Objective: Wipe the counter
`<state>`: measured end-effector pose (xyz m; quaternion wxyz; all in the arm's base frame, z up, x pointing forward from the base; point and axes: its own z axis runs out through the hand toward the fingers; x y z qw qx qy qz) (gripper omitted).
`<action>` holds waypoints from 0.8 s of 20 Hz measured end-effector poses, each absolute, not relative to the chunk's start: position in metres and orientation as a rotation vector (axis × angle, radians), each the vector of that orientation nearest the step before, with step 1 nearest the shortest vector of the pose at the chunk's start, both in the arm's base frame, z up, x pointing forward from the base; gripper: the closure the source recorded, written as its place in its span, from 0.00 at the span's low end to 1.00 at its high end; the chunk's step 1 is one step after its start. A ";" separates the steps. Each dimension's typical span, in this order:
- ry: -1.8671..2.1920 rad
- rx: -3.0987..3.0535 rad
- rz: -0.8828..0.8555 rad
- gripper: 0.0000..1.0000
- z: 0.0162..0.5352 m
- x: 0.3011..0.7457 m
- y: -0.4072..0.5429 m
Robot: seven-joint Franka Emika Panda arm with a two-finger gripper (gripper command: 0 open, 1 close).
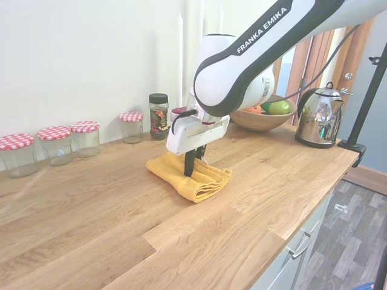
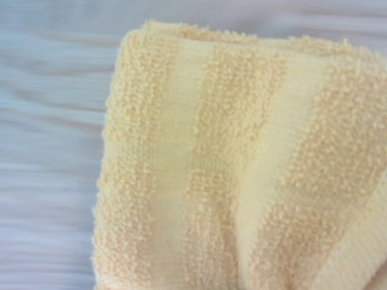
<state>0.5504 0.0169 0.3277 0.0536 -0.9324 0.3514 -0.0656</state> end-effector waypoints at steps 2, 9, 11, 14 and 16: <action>1.084 -2.819 -0.198 1.00 0.328 0.549 -0.008; 1.143 -2.772 -0.207 1.00 0.327 0.539 -0.098; 1.160 -2.756 -0.209 1.00 0.327 0.534 -0.122; 1.183 -2.733 -0.208 1.00 0.326 0.524 -0.155; 1.202 -2.717 -0.207 1.00 0.325 0.517 -0.176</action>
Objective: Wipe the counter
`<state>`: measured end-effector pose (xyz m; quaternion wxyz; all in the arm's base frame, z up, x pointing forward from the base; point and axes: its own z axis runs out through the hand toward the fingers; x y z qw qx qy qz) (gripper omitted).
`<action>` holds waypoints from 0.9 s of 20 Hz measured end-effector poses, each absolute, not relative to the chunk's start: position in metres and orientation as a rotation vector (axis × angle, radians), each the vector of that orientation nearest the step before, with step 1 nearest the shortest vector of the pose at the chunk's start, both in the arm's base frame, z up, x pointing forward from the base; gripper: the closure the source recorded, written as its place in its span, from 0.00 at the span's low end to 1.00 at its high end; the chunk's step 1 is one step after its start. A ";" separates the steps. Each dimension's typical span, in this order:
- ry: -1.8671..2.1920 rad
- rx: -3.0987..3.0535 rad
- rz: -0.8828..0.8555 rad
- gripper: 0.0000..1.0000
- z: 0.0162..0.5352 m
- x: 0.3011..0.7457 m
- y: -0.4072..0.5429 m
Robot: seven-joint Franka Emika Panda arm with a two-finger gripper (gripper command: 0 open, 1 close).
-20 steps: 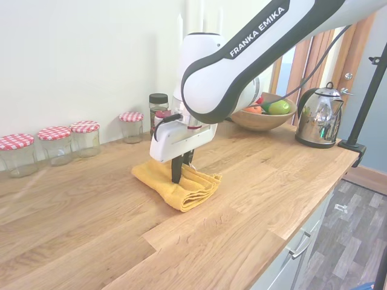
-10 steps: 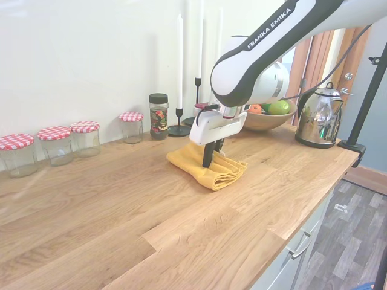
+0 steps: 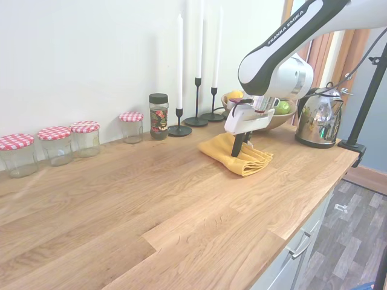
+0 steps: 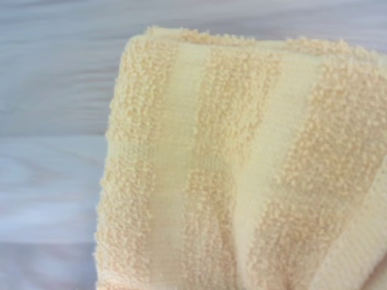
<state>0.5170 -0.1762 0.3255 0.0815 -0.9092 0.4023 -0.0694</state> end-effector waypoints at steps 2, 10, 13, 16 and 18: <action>1.221 -2.701 -0.210 1.00 0.325 0.509 -0.198; 1.274 -2.665 -0.211 1.00 0.324 0.490 -0.241; 1.271 -2.672 -0.210 1.00 0.324 0.490 -0.242; 1.269 -2.680 -0.210 1.00 0.325 0.490 -0.242; 1.272 -2.687 -0.209 1.00 0.325 0.490 -0.241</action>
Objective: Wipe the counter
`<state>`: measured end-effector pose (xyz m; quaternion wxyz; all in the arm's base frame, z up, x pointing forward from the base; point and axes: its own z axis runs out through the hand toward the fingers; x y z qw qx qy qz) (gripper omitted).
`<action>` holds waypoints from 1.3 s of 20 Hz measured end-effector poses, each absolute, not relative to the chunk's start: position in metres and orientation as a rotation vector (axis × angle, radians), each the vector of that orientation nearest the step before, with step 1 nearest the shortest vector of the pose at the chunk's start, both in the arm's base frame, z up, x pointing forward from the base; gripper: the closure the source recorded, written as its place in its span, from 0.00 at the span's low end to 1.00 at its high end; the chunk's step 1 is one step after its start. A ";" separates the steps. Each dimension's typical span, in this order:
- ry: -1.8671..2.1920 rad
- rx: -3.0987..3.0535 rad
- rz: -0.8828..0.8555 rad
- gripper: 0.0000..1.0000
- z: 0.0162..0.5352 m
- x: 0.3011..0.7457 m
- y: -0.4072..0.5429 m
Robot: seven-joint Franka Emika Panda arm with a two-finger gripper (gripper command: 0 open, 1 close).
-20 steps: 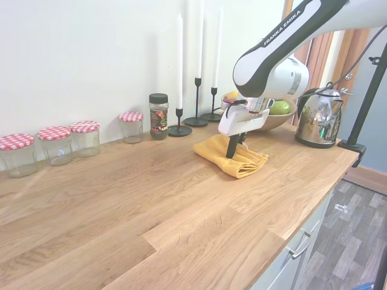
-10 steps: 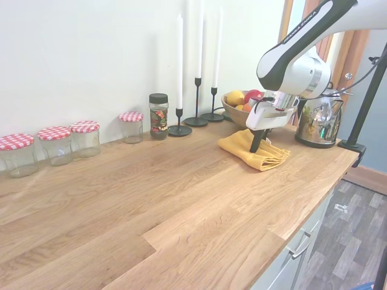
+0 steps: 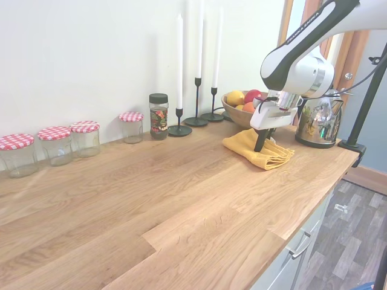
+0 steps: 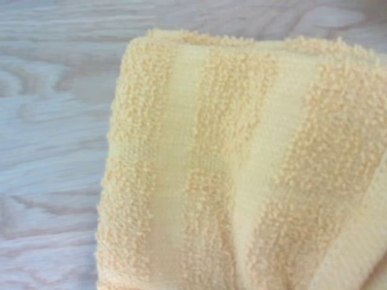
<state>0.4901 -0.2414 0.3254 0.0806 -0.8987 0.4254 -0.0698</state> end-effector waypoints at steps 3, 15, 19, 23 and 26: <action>1.275 -2.698 -0.208 1.00 0.326 0.491 -0.240; 1.281 -2.713 -0.207 1.00 0.327 0.494 -0.235; 1.267 -2.734 -0.205 1.00 0.327 0.500 -0.220; 1.232 -2.766 -0.208 1.00 0.328 0.514 -0.178; 1.203 -2.794 -0.205 1.00 0.328 0.523 -0.141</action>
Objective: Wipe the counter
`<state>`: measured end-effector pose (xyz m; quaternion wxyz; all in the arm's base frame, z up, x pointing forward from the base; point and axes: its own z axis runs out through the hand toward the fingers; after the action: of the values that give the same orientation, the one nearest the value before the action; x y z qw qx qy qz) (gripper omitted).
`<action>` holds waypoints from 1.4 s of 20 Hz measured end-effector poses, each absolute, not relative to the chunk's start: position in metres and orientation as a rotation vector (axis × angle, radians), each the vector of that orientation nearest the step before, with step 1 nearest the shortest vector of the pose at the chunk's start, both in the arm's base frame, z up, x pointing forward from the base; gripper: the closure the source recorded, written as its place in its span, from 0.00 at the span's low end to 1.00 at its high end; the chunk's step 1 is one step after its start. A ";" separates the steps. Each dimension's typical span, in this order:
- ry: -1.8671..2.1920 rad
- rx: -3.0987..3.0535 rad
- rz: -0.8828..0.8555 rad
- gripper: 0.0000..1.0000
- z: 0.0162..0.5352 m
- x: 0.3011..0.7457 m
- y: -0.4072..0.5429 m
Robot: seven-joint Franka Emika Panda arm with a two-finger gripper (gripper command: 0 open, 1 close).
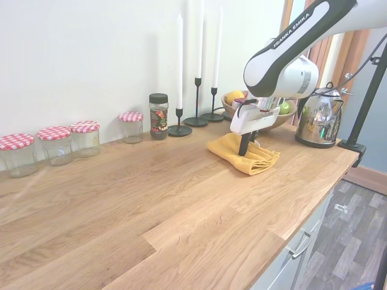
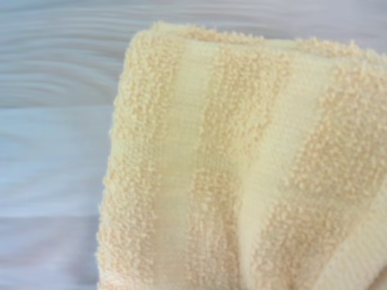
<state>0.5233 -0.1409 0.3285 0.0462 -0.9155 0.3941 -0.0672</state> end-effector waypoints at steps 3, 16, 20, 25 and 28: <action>1.165 -2.832 -0.213 1.00 0.329 0.530 -0.094; 1.057 -2.942 -0.271 1.00 0.329 0.528 0.085; 1.030 -2.970 -0.287 1.00 0.330 0.523 0.124; 0.995 -3.002 -0.289 1.00 0.330 0.521 0.166; 0.976 -3.018 -0.294 1.00 0.330 0.522 0.186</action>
<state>0.5224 0.1862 0.3301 -0.0221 -0.9472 0.3062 -0.0923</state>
